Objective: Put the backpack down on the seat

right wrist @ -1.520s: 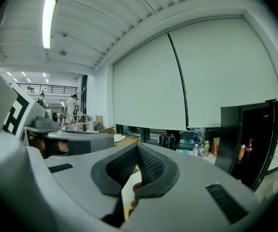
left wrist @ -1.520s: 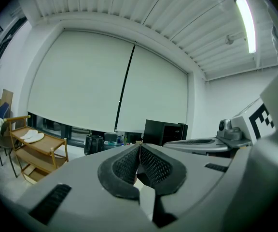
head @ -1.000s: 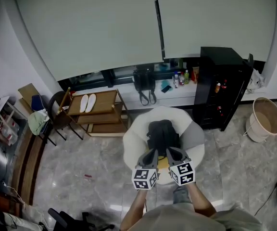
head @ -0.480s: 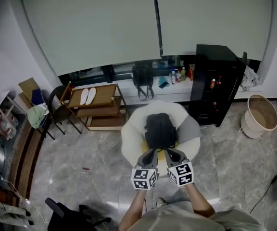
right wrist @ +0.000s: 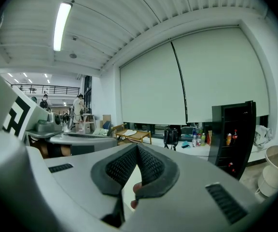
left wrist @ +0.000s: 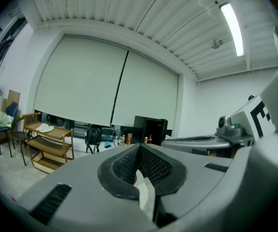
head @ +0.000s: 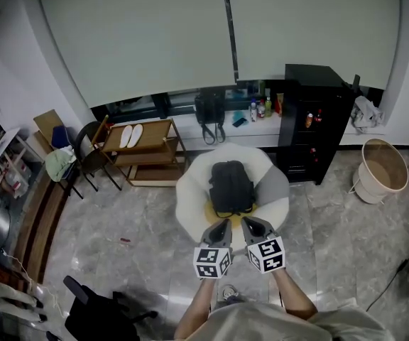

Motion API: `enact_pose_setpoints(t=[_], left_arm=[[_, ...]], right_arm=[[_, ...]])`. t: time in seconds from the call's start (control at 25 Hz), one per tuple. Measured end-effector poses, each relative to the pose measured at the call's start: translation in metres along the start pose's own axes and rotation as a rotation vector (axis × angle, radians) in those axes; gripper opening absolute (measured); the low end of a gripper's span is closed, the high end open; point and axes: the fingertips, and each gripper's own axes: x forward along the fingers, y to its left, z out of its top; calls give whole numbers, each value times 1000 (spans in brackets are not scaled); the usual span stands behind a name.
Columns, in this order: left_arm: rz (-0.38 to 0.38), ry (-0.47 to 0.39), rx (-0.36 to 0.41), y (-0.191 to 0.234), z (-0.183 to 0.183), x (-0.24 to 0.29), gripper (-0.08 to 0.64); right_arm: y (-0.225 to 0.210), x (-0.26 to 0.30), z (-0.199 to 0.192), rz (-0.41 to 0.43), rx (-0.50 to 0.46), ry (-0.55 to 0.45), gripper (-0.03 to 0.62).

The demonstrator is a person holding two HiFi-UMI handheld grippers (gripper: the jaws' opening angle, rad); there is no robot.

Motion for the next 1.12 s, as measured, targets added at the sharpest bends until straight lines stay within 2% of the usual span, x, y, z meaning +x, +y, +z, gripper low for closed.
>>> enact_pose_setpoints(t=[0.16,0.6,0.84,1.12], left_arm=[[-5,8,28,-47,-9,-10,34],[15,4,-22,-123,-34,-44,34],[26,8,-23,-141,-45,-62,34],[36,-10,-18,-145,-39,-70,34]], right_arm=[[-9,-40,-6,7,5,-7,28],[-10,-125,-34,22,10,13,28],[-3,-150,-45,30,4,19,28],[2,-158,-38,34,-9,3,28]])
